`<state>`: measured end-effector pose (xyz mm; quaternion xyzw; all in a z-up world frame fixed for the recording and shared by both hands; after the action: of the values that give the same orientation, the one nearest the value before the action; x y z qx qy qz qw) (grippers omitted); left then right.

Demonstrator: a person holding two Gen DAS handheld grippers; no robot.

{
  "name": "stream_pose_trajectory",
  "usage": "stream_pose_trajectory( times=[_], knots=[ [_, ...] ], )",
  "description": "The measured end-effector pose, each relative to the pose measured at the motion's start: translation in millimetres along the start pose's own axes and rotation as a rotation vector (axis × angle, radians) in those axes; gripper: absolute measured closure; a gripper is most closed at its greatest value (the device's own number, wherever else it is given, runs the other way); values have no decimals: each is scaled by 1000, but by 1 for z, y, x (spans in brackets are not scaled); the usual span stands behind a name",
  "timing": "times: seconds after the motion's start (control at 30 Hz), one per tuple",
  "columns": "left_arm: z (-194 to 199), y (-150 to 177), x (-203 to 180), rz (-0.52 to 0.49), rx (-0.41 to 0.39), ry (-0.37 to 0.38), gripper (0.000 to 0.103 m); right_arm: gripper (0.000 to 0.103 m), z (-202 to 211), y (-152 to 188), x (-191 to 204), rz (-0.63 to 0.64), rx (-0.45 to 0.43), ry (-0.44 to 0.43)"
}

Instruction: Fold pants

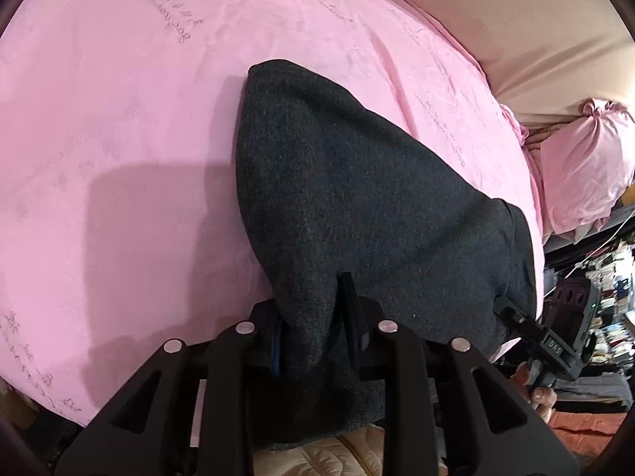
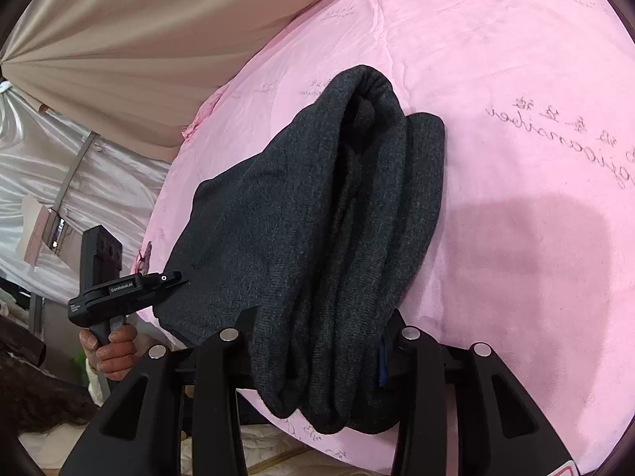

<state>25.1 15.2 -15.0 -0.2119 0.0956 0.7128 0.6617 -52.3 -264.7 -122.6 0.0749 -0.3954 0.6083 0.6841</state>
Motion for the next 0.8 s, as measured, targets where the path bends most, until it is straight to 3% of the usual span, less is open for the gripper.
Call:
stream_pose_trajectory(
  times=[0.13, 0.3, 0.47, 0.6, 0.8],
  knots=[
    [20, 3, -18, -77, -84, -42, 88, 74, 14, -3, 19, 42, -44, 57],
    [65, -5, -45, -154, -168, 29, 91, 75, 54, -18, 53, 137, -136, 53],
    [124, -17, -79, -253, -303, 74, 92, 75, 103, -42, 95, 252, -270, 58],
    [169, -29, -111, -358, -443, 75, 93, 75, 136, -70, 123, 341, -383, 61],
    [215, -71, -153, -465, -662, 42, 92, 75, 159, -141, 150, 440, -536, 40]
  ],
)
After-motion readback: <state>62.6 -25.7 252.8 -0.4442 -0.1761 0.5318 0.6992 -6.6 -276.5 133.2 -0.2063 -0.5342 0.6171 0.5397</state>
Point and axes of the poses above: each gripper's, at about its wrist camera, not at the fingertips, and z roughly against the way its jaws point, x to its left, y to its underside, the point moved 2 cm from there along -z, roughly the way its jaws point, and after that the axes turned 3 degrees about z, right-handed, at the moved point
